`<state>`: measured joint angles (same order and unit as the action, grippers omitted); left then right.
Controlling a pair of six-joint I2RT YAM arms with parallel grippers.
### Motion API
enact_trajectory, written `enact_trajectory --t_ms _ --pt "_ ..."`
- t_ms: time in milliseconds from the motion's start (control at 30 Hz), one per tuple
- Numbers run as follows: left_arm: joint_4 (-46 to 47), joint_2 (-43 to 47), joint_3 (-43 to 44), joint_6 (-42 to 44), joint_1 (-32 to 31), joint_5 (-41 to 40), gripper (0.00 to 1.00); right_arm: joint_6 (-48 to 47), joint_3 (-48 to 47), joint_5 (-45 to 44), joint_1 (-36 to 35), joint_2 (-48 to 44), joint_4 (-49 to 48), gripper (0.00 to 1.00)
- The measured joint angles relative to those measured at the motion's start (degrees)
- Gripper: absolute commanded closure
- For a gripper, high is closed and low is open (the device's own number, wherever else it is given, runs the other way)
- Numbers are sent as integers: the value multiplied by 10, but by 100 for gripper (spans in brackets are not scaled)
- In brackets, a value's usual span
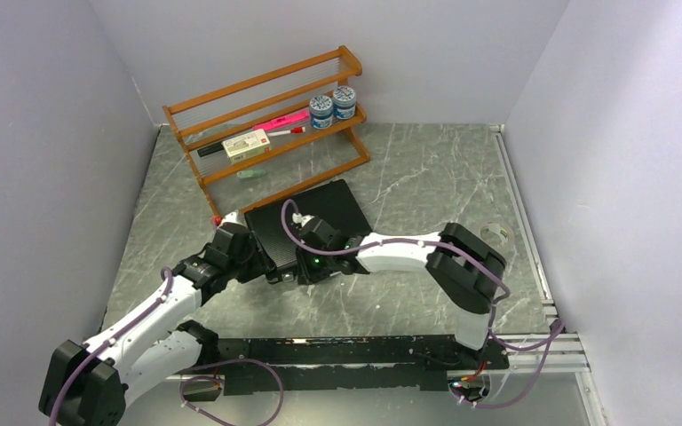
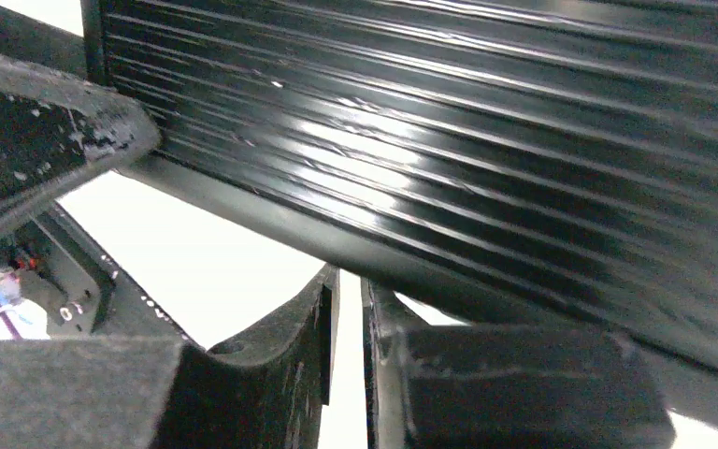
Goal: Pack up texas hold em set
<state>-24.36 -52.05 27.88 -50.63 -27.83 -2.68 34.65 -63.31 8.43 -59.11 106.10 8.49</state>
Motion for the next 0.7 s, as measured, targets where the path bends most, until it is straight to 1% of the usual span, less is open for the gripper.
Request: enact_trajectory --t_ms 133,200,233,300,433,500,600,667,700 --pt "-17 3 13 33 0 -7 42 -2 51 -37 7 -68 -12 78" --pt "-31 10 28 54 0 -17 36 -2 62 -65 9 -115 -4 74" --pt "-35 15 38 66 0 -21 33 -2 63 -83 9 -139 2 71" --pt "-39 29 62 91 0 -32 26 -2 63 -119 10 -186 15 61" --pt "-34 64 111 158 0 -57 12 -9 60 -204 13 -281 63 37" --pt "-34 81 133 190 0 -76 4 -10 53 -248 17 -311 97 32" --pt "-43 103 174 238 0 -118 4 -6 28 -339 21 -344 168 25" --pt "-48 116 205 265 0 -151 4 1 14 -399 21 -370 206 12" --pt "-52 122 219 276 0 -166 4 5 10 -429 22 -388 222 2"
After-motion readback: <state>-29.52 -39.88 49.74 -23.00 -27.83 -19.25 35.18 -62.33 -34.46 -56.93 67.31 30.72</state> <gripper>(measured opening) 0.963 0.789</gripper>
